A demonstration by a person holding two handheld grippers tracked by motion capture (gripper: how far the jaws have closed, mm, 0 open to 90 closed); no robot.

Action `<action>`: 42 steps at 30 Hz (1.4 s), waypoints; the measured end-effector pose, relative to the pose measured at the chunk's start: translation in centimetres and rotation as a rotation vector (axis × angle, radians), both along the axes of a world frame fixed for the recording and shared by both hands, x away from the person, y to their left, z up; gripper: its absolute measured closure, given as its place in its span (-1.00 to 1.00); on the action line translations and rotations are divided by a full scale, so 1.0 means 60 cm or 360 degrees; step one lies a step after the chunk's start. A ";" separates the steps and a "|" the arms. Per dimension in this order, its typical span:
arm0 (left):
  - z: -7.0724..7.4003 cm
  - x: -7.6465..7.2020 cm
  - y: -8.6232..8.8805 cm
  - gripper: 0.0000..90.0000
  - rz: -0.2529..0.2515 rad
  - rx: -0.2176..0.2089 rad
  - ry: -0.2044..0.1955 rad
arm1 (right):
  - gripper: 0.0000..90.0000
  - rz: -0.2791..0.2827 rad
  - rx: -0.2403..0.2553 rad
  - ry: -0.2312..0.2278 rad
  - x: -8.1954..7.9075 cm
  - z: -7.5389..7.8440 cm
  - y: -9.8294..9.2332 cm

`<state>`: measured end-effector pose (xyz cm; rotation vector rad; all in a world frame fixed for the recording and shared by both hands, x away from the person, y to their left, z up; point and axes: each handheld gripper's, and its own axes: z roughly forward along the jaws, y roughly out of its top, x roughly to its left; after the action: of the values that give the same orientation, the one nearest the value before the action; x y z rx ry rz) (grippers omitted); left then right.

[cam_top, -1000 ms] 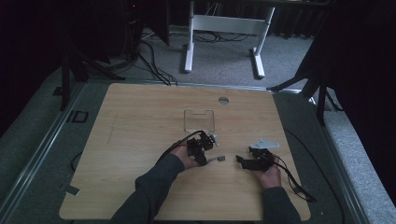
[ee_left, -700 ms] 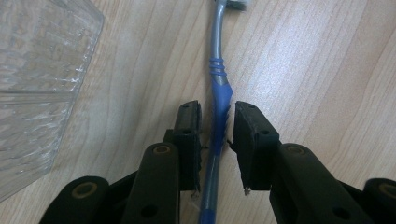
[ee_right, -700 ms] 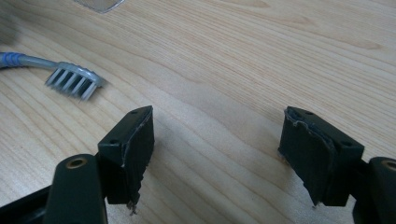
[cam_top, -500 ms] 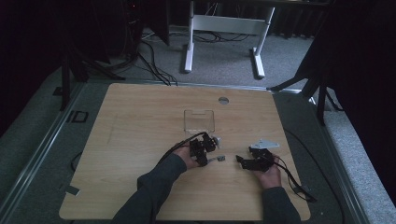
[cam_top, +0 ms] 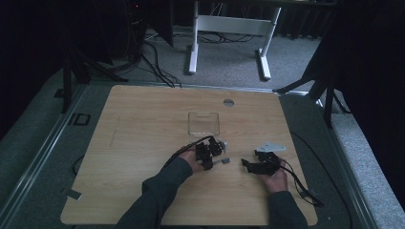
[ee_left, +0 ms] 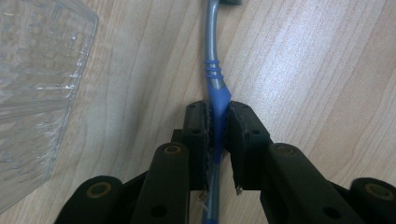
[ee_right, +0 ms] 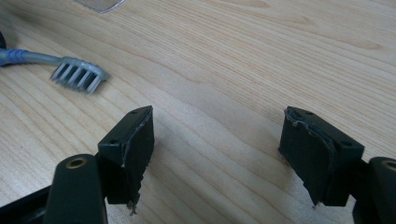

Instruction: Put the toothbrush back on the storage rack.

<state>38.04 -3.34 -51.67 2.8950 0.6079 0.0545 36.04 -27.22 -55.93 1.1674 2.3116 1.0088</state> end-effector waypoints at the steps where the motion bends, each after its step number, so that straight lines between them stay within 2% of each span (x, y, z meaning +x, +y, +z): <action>1: 0.000 0.000 -0.001 0.76 -0.0004 0.0005 -0.0002 | -0.43 0.0000 0.0000 0.0000 0.000 0.000 0.000; 8: 0.001 -0.001 -0.001 0.80 -0.0020 0.0011 -0.0008 | -0.43 0.0001 -0.0001 0.0000 0.000 0.000 0.000; 13: 0.009 0.000 0.003 0.81 -0.0002 -0.0045 -0.0027 | -0.43 0.0000 0.0000 -0.0001 0.000 0.000 0.000; 30: 0.026 -0.001 0.012 0.82 0.0030 -0.0069 -0.0059 | -0.43 -0.0001 0.0001 0.0001 0.000 0.000 0.000; 32: 0.034 0.000 0.018 0.82 0.0058 -0.0093 -0.0067 | -0.43 0.0000 0.0000 0.0001 0.000 0.000 0.000; 42: 0.050 -0.001 0.021 0.82 0.0078 -0.0122 -0.0101 | -0.43 -0.0002 0.0001 0.0002 0.000 0.000 0.000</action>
<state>37.99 -2.07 -48.64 2.7932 0.6545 0.1264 36.03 -27.21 -55.92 1.1700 2.3116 1.0087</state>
